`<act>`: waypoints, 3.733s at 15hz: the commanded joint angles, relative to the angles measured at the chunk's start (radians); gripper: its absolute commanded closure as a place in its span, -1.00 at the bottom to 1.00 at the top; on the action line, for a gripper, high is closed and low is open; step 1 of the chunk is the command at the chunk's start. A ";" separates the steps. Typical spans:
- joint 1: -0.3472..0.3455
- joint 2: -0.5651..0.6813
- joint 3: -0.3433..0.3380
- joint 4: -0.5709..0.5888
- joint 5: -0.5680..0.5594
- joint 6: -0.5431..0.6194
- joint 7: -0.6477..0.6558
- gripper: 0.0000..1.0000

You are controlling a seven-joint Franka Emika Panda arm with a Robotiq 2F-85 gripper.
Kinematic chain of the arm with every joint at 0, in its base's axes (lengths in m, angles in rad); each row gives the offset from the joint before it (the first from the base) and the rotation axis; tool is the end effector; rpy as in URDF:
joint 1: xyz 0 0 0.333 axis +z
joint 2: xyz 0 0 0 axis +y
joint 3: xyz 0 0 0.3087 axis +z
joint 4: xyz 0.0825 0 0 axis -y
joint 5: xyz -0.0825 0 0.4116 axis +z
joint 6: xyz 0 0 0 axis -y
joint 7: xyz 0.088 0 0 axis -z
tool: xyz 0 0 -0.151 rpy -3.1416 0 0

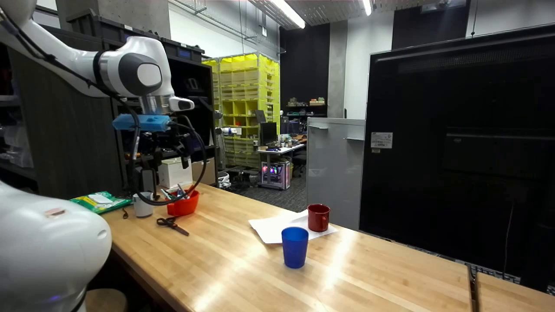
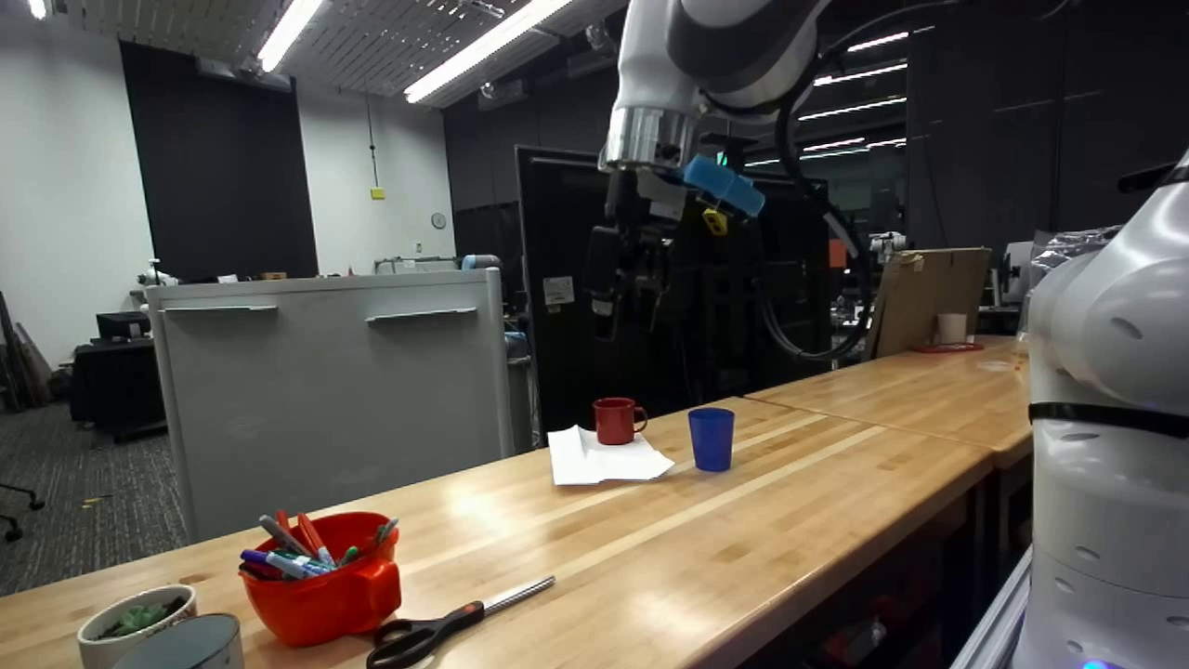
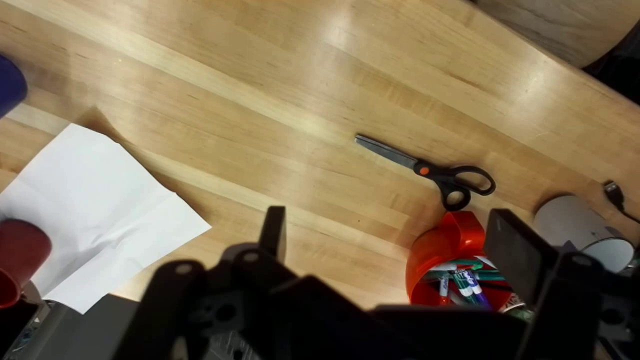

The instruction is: Remove one marker from the red cup

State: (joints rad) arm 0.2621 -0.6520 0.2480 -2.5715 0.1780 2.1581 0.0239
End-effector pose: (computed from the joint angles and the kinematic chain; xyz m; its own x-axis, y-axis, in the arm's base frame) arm 0.3603 0.2107 0.4312 0.9086 0.3516 0.2254 0.3656 -0.9305 -0.0224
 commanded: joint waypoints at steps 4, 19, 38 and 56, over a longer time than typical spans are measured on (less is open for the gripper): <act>0.012 0.066 -0.008 0.050 -0.008 0.008 -0.001 -1.00; 0.070 0.272 0.061 0.174 -0.053 0.072 -0.055 -1.00; 0.089 0.532 0.103 0.387 -0.113 0.054 -0.114 -1.00; 0.108 0.736 0.132 0.564 -0.177 0.106 -0.168 -1.00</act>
State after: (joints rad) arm 0.3588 0.0202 0.3763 -2.0721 0.0233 2.2582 -0.1158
